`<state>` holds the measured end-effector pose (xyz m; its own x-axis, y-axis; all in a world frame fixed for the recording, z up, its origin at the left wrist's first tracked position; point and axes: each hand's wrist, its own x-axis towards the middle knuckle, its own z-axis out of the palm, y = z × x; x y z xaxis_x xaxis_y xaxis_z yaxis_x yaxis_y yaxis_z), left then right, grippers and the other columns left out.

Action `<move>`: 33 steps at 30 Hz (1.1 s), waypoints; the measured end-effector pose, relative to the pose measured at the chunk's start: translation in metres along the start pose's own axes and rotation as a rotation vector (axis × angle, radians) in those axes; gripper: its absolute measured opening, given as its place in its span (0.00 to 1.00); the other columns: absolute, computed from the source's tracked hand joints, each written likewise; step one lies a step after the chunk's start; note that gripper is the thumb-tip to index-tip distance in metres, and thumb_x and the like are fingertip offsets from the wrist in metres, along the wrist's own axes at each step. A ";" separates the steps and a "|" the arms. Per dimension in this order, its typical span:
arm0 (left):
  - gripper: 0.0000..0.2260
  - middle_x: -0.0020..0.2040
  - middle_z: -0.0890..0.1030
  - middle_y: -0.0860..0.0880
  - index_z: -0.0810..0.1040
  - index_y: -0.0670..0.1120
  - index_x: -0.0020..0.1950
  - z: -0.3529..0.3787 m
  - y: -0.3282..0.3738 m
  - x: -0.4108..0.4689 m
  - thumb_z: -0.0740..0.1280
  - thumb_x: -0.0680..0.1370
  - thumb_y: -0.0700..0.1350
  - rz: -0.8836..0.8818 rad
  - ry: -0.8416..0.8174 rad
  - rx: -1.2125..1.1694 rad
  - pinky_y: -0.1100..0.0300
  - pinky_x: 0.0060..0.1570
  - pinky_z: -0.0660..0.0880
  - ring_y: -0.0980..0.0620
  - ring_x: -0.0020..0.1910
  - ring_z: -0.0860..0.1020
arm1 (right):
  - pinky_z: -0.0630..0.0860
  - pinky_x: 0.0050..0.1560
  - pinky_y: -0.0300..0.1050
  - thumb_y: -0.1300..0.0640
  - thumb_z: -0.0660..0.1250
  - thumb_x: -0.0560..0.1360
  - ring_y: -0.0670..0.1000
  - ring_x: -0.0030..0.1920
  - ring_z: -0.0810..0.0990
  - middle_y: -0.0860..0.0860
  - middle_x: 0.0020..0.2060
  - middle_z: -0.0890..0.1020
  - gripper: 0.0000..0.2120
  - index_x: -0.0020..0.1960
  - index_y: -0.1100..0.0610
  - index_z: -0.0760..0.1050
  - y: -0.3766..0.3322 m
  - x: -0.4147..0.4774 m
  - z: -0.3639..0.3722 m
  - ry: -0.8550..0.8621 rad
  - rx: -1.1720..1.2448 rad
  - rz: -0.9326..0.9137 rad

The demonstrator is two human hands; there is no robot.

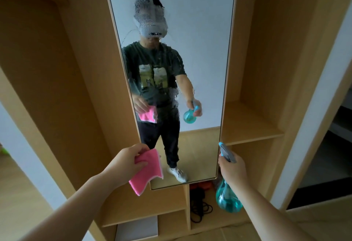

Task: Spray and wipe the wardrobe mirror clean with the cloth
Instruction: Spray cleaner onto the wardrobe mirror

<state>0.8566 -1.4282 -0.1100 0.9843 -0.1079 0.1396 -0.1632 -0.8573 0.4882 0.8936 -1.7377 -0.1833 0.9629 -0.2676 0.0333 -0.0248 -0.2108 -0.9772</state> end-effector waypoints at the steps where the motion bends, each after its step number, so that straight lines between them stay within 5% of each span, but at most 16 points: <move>1: 0.15 0.49 0.78 0.61 0.71 0.61 0.57 0.000 -0.001 0.000 0.68 0.77 0.43 0.002 0.000 -0.001 0.66 0.42 0.76 0.60 0.47 0.77 | 0.62 0.23 0.36 0.64 0.60 0.77 0.44 0.21 0.63 0.48 0.25 0.65 0.16 0.33 0.52 0.65 0.000 -0.001 0.001 0.002 -0.002 0.004; 9: 0.15 0.51 0.79 0.58 0.73 0.56 0.62 -0.002 -0.007 -0.005 0.67 0.77 0.43 -0.015 0.014 -0.016 0.65 0.43 0.77 0.59 0.48 0.77 | 0.69 0.32 0.37 0.60 0.64 0.78 0.47 0.32 0.74 0.51 0.37 0.78 0.06 0.51 0.51 0.75 -0.007 -0.006 0.017 -0.116 -0.010 -0.079; 13: 0.15 0.50 0.78 0.59 0.74 0.55 0.62 -0.006 -0.016 -0.013 0.67 0.77 0.43 -0.052 0.023 -0.016 0.64 0.43 0.78 0.60 0.47 0.77 | 0.66 0.31 0.40 0.58 0.63 0.78 0.46 0.28 0.68 0.45 0.27 0.70 0.07 0.42 0.50 0.73 -0.011 -0.011 0.035 -0.158 -0.036 -0.158; 33: 0.14 0.48 0.78 0.59 0.74 0.54 0.60 -0.030 -0.046 -0.035 0.69 0.77 0.42 -0.100 0.141 -0.058 0.67 0.36 0.76 0.60 0.45 0.78 | 0.67 0.28 0.39 0.62 0.63 0.77 0.48 0.28 0.69 0.51 0.28 0.69 0.10 0.38 0.55 0.70 -0.031 -0.030 0.071 -0.140 -0.085 -0.173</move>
<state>0.8275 -1.3701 -0.1118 0.9774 0.0517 0.2051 -0.0723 -0.8296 0.5537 0.8844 -1.6562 -0.1691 0.9825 -0.0886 0.1636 0.1271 -0.3224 -0.9380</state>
